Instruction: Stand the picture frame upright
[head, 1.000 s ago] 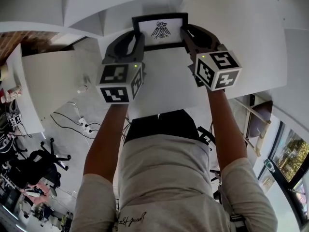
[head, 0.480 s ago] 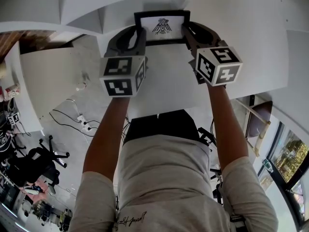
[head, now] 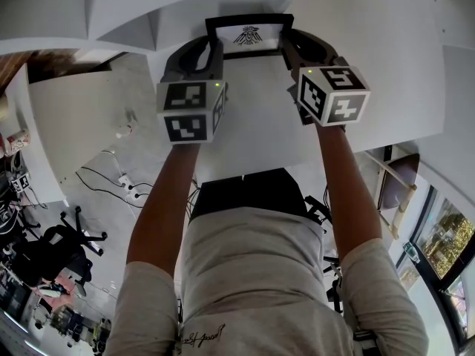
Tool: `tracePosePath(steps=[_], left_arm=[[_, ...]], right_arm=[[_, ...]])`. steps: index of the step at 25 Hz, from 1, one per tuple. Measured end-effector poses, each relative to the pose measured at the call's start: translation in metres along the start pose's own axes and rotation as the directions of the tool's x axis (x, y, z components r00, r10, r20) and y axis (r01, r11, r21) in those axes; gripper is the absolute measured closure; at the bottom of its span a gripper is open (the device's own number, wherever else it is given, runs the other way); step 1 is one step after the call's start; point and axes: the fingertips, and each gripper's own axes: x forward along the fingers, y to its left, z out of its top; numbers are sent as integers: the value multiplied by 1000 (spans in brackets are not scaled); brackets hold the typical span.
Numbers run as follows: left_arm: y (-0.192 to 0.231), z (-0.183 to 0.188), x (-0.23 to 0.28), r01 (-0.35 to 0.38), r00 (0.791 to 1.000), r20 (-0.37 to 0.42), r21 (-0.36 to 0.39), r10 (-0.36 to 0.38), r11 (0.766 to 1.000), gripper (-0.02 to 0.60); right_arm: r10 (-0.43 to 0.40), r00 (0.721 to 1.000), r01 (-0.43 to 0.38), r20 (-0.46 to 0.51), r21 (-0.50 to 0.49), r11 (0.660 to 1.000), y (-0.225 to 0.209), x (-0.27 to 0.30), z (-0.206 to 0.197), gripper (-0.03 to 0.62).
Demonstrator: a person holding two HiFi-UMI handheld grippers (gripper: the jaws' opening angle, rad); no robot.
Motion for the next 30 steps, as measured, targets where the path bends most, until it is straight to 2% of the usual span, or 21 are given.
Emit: tracePosePath(steps=[11,30], left_arm=[[6,0,8,-23,1000,-14,-1,23,1000,512],[10,-1,14,-23,999,-25,-3,23,1000,515]], right_arm=[[-15,1000,15,-7,-11,1000,-1,6,1,516],[-21,1000,21,-12,-4,1000,-4,12,3,516]])
